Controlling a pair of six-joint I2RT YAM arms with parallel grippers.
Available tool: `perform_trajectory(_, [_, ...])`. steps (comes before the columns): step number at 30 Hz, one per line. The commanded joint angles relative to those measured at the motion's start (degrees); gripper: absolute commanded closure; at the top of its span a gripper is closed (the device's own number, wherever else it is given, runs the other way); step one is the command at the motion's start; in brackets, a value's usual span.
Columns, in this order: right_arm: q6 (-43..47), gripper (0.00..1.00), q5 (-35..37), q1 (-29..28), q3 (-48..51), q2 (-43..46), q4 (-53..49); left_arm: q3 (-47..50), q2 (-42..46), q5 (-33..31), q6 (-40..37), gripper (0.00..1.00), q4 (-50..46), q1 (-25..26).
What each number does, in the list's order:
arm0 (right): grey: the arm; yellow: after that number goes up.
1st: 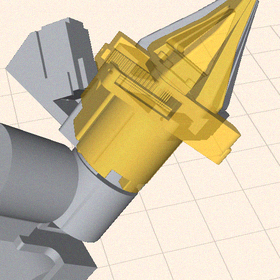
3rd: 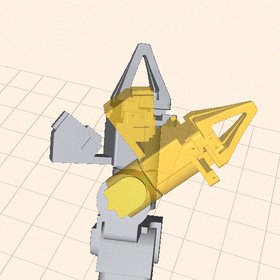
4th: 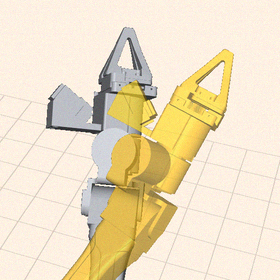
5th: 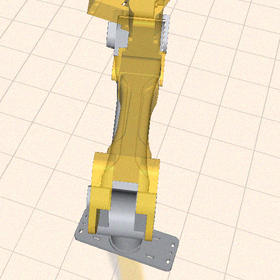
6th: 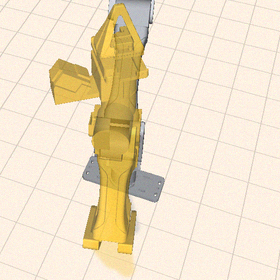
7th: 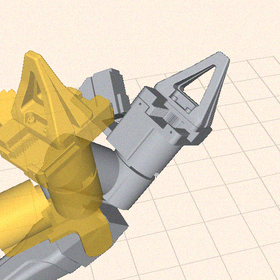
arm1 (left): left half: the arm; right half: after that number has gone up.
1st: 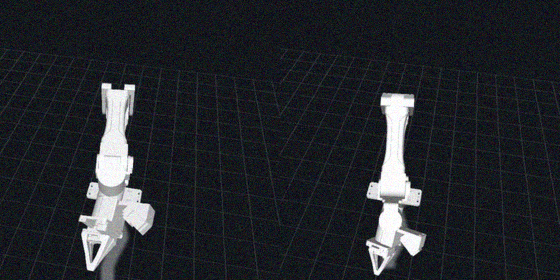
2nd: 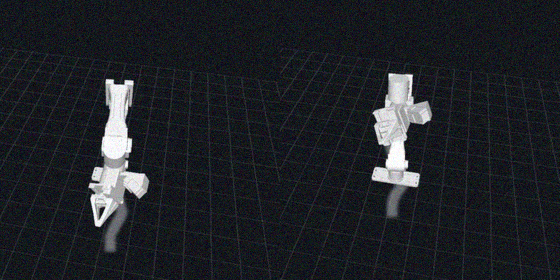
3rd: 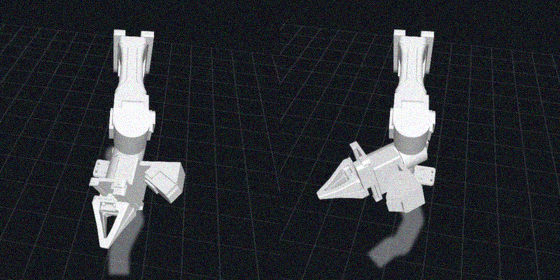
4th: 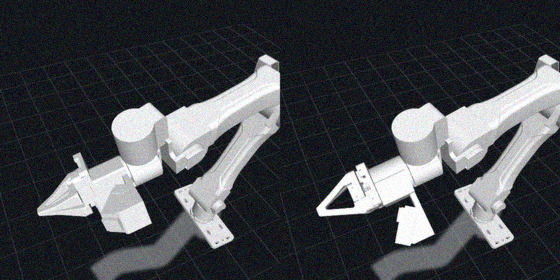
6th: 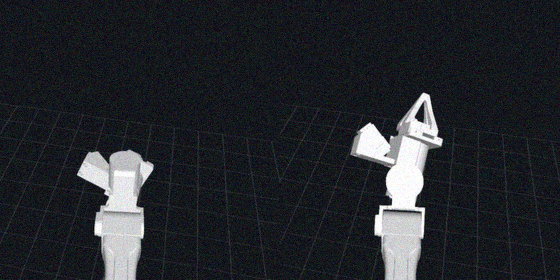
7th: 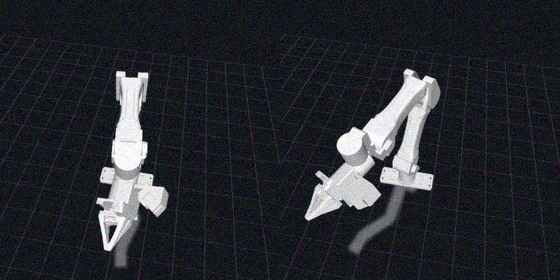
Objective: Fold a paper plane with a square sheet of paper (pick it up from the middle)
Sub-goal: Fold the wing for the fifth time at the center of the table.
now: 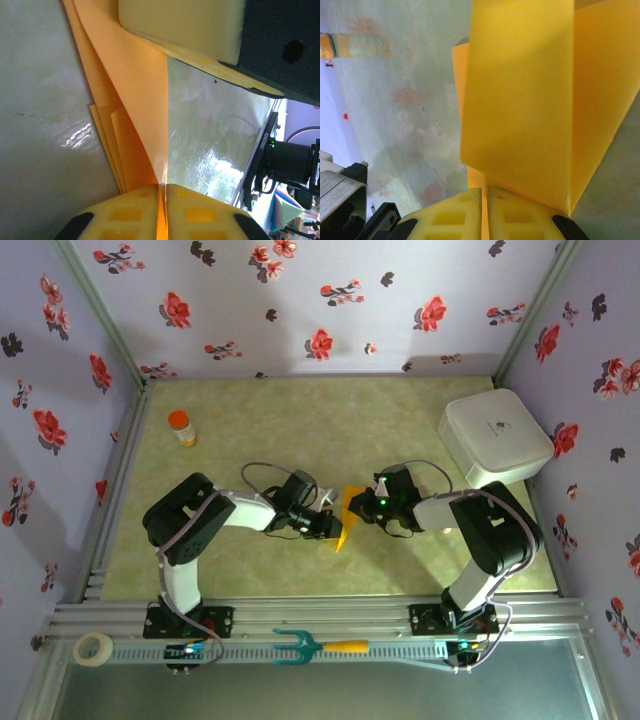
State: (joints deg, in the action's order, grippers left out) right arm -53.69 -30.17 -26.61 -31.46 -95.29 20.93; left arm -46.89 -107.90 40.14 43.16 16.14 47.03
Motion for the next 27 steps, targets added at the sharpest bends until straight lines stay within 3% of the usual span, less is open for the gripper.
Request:
perform_trajectory(1, [2.2,0.87,5.3,0.2,0.6,-2.6,-6.2,0.5,-0.1,1.1,-1.6,0.92,-7.8,1.2])
perform_trajectory(3, [2.2,0.87,5.6,0.2,0.7,-2.7,-6.3,0.3,0.1,0.9,-2.4,1.0,-9.1,1.3])
perform_trajectory(9, [2.2,0.88,5.7,0.2,0.5,-2.8,-6.5,-0.2,0.4,0.9,-4.0,1.0,-11.9,1.9])
perform_trajectory(14, [2.2,0.88,5.7,0.2,0.5,-2.7,-6.8,0.4,2.0,-1.8,-4.5,0.87,-14.6,2.2])
perform_trajectory(16, [2.2,0.88,5.7,0.2,0.4,-2.7,-6.8,0.5,2.7,-2.3,-4.8,0.9,-15.5,2.3])
perform_trajectory(18, [2.2,0.88,5.8,0.2,0.4,-2.7,-6.9,0.7,2.8,-2.3,-4.9,1.0,-15.4,2.4])
perform_trajectory(27, [2.2,0.88,5.8,0.2,0.4,-2.8,-6.9,0.4,1.9,-0.3,-5.2,1.0,-15.6,3.0])
